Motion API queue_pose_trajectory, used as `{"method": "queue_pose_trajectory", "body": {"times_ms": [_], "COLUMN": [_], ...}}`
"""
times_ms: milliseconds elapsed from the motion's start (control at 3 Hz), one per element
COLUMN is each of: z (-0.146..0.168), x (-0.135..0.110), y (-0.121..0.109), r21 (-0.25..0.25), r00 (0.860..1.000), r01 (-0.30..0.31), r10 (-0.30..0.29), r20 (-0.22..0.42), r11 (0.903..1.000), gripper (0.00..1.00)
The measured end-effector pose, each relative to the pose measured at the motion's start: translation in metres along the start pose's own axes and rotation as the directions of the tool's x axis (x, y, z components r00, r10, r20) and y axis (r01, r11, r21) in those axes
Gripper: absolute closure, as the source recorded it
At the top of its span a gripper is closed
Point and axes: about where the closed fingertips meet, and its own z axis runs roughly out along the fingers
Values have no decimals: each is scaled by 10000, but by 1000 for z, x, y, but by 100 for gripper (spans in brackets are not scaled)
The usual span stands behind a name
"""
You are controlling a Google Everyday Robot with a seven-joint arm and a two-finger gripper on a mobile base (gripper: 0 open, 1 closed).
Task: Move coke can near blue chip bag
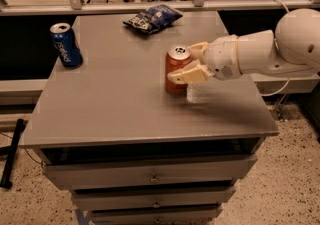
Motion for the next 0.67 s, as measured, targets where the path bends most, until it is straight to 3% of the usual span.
{"method": "queue_pose_trajectory", "body": {"times_ms": [333,667], "z": [-27,-80], "x": [-2,-21], "y": [-25,-59], "r21": [649,1485], "r00": [9996,9976], "r01": [197,557], "r10": [-185,-490], "r20": [-194,-485], "r11": [9977,9873], "gripper": [87,100]}}
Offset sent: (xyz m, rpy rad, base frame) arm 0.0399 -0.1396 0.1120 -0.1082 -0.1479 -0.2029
